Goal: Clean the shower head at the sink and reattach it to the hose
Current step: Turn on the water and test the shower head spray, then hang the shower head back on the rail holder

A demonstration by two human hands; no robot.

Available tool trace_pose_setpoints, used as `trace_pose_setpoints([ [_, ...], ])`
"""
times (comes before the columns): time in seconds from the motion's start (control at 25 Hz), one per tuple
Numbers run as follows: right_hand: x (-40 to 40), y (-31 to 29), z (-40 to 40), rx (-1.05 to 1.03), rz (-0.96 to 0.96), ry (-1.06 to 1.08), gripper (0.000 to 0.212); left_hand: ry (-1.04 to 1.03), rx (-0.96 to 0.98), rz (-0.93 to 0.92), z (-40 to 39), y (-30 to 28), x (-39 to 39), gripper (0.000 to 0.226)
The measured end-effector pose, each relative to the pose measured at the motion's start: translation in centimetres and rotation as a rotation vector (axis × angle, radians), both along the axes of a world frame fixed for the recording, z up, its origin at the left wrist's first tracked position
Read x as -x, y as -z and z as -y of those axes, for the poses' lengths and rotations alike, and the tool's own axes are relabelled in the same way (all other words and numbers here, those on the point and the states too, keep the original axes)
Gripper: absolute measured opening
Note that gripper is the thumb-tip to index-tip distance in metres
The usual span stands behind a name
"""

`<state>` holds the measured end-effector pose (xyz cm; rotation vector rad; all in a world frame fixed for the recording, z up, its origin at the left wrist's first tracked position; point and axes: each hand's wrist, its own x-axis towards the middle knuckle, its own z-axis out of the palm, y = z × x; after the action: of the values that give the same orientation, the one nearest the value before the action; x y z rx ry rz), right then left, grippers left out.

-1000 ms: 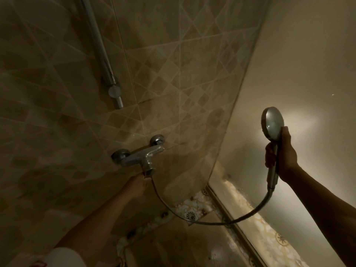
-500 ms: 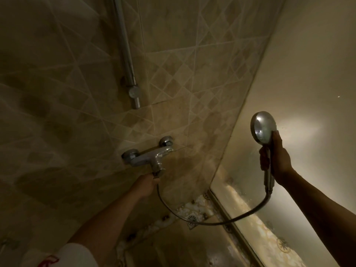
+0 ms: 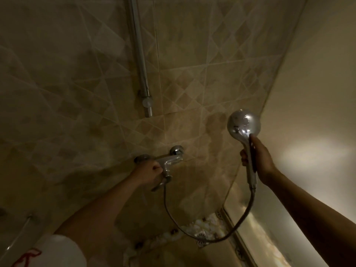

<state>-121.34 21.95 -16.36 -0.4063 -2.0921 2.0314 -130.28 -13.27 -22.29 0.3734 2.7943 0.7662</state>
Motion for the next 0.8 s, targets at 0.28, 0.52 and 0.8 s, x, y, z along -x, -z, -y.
trace_pose_setpoints([
  [0.28,3.9,-4.0,-0.9,0.053,-0.126,-0.257,0.039,-0.084,-0.398,-0.083,-9.0,-10.1,-1.3,0.011],
  [0.52,5.3,-9.5,0.2,0.131,-0.189,-0.516,0.032,-0.128,-0.650,-0.109,-15.3,-19.4,-3.0,0.021],
  [0.8,7.0,-15.1,3.3,0.100,-0.225,-0.640,0.014,-0.349,-0.850,-0.152,-15.5,-24.6,-3.2,0.028],
])
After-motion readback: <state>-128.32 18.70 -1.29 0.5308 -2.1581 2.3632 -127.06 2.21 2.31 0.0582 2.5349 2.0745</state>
